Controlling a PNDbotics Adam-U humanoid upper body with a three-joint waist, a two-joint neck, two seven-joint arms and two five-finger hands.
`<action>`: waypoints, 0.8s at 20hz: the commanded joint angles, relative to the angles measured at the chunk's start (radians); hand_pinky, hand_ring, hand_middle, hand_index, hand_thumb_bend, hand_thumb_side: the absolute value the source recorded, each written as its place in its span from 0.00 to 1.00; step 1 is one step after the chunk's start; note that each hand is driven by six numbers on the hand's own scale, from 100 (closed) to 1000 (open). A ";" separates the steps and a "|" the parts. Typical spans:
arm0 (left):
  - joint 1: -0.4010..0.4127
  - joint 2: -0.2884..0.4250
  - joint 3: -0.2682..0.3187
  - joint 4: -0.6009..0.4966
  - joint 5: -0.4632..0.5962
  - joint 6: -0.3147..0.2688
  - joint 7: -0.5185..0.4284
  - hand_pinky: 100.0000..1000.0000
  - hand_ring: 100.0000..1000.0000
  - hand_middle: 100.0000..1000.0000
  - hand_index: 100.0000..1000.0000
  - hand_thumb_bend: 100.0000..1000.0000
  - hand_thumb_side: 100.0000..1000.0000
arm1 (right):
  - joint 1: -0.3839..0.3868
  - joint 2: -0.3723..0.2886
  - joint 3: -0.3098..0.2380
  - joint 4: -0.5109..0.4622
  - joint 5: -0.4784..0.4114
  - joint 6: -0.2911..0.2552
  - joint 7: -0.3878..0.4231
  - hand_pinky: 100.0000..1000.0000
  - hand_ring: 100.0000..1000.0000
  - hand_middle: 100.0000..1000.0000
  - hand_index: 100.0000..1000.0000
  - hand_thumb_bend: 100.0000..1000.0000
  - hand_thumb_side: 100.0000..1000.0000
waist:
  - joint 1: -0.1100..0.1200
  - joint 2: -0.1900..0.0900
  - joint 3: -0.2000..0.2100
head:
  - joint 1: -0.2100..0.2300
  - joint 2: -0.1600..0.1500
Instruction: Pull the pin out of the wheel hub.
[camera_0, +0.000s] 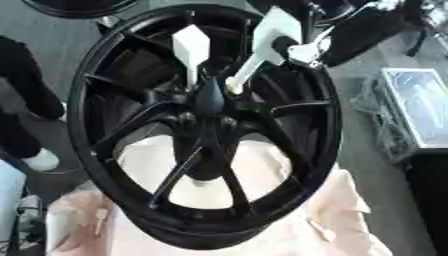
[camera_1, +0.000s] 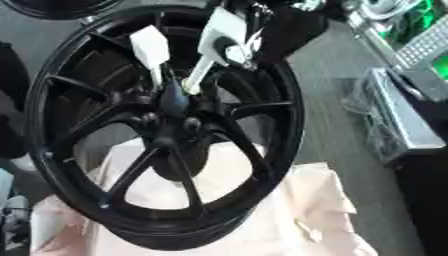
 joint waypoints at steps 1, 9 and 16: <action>-0.007 0.017 0.014 -0.022 0.001 -0.005 0.003 0.54 0.78 0.59 0.66 0.11 0.70 | 0.072 -0.119 -0.118 -0.037 -0.076 -0.014 -0.110 0.55 0.42 0.14 0.39 0.00 0.06 | 0.009 -0.009 -0.007 | 0.010 0.006; -0.010 0.010 0.027 -0.036 0.006 -0.010 0.017 0.55 0.78 0.59 0.66 0.11 0.70 | 0.544 -0.206 -0.455 -0.070 -0.178 -0.120 -0.487 0.57 0.44 0.17 0.42 0.00 0.07 | 0.032 0.011 -0.026 | 0.074 0.006; -0.019 0.002 0.028 -0.039 0.009 -0.010 0.017 0.55 0.78 0.60 0.66 0.11 0.70 | 0.781 -0.071 -0.594 0.003 -0.018 -0.238 -0.495 0.77 0.80 0.65 0.84 0.00 0.26 | 0.048 0.021 -0.034 | 0.112 0.006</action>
